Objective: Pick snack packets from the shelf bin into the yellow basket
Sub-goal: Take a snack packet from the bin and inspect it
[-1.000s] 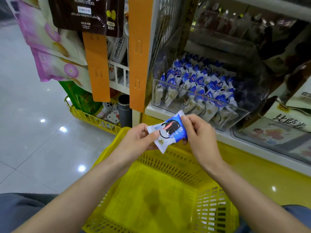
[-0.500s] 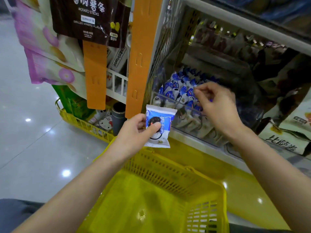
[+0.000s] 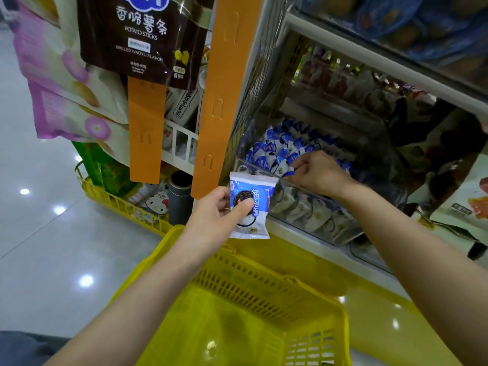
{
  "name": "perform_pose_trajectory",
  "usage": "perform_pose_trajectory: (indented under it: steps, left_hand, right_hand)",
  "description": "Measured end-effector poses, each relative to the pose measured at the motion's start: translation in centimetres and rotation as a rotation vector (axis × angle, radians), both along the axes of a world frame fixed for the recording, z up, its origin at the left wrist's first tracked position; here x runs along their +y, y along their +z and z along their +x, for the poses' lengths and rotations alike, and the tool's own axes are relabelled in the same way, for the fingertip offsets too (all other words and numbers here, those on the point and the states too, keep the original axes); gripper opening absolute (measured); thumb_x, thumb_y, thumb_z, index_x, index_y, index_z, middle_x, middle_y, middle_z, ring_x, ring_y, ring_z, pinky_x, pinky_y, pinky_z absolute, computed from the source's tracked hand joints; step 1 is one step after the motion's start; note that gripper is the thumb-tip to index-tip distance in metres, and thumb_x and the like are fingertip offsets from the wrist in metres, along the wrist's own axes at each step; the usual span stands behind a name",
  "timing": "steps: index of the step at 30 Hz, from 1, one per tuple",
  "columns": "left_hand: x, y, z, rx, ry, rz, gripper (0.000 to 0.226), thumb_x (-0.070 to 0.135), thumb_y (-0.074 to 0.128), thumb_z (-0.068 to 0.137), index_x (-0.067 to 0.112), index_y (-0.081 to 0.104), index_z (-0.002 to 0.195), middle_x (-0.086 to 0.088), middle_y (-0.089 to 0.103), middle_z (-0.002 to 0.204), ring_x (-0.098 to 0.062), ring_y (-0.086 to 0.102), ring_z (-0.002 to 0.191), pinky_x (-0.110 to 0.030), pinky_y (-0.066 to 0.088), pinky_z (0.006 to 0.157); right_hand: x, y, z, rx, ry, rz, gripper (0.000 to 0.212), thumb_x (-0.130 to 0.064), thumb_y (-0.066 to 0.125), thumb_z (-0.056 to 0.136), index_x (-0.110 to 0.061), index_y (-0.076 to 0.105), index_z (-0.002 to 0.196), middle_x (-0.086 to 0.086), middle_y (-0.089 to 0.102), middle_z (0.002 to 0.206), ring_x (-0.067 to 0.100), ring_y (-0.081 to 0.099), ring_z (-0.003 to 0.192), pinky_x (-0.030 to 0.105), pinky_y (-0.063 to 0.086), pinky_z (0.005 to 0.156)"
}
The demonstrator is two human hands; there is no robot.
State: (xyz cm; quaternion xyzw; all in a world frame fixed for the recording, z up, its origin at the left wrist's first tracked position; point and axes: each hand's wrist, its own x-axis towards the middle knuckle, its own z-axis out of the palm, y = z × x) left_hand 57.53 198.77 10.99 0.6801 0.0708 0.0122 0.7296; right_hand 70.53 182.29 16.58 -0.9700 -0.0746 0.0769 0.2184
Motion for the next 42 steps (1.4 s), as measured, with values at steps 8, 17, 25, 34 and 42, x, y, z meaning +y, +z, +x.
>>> perform_pose_trajectory:
  steps: [8, 17, 25, 34, 42]
  left_hand:
    - [0.0, -0.3, -0.1, 0.105, 0.051, -0.108, 0.022, 0.024, 0.053, 0.093, 0.004, 0.058, 0.099, 0.002, 0.069, 0.078, -0.002, 0.064, 0.07, -0.015, 0.047, 0.061]
    - [-0.2, 0.9, -1.0, 0.135, -0.137, -0.545, 0.045, 0.047, 0.044, 0.085, 0.019, 0.065, 0.113, -0.009, 0.069, 0.11, -0.023, 0.066, 0.099, -0.041, 0.05, 0.088]
    - [0.5, 1.0, -1.5, 0.074, -0.183, -0.435, 0.053, 0.037, 0.06, 0.075, 0.015, 0.057, 0.122, -0.006, 0.07, 0.11, -0.024, 0.065, 0.103, -0.036, 0.052, 0.087]
    - [0.2, 1.2, -1.4, 0.004, -0.25, -0.458, 0.05, 0.038, 0.057, 0.077, 0.017, 0.054, 0.122, -0.005, 0.07, 0.108, -0.019, 0.067, 0.1, -0.027, 0.056, 0.076]
    - [1.1, 0.9, -0.8, -0.004, -0.111, -0.384, 0.044, 0.037, 0.056, 0.081, 0.014, 0.056, 0.118, -0.005, 0.073, 0.094, -0.02, 0.071, 0.083, -0.029, 0.057, 0.067]
  right_hand:
    - [-1.4, 4.8, -2.1, -0.313, -0.201, 0.244, 0.024, -0.015, 0.071, 0.08, -0.022, 0.058, 0.099, -0.006, 0.059, 0.08, 0.01, 0.061, 0.077, 0.024, 0.053, 0.071]
    - [3.5, 3.6, -9.2, 0.198, 0.107, 0.666, 0.016, 0.0, 0.066, 0.081, -0.007, 0.061, 0.095, 0.006, 0.067, 0.08, 0.005, 0.066, 0.058, 0.018, 0.054, 0.054]
    - [3.5, 2.1, -8.7, -0.175, 0.068, 0.422, 0.021, -0.028, 0.059, 0.089, -0.018, 0.061, 0.108, -0.01, 0.063, 0.092, 0.004, 0.061, 0.082, 0.021, 0.052, 0.076]
    - [2.8, 3.7, -8.5, 0.178, 0.057, 0.447, 0.011, -0.025, 0.063, 0.087, -0.02, 0.066, 0.078, 0.004, 0.071, 0.08, 0.008, 0.065, 0.065, 0.024, 0.056, 0.063]
    - [0.3, 6.4, -5.1, -0.185, -0.121, 0.633, 0.011, -0.018, 0.063, 0.087, -0.019, 0.062, 0.076, 0.0, 0.065, 0.068, 0.002, 0.061, 0.051, 0.015, 0.052, 0.05]
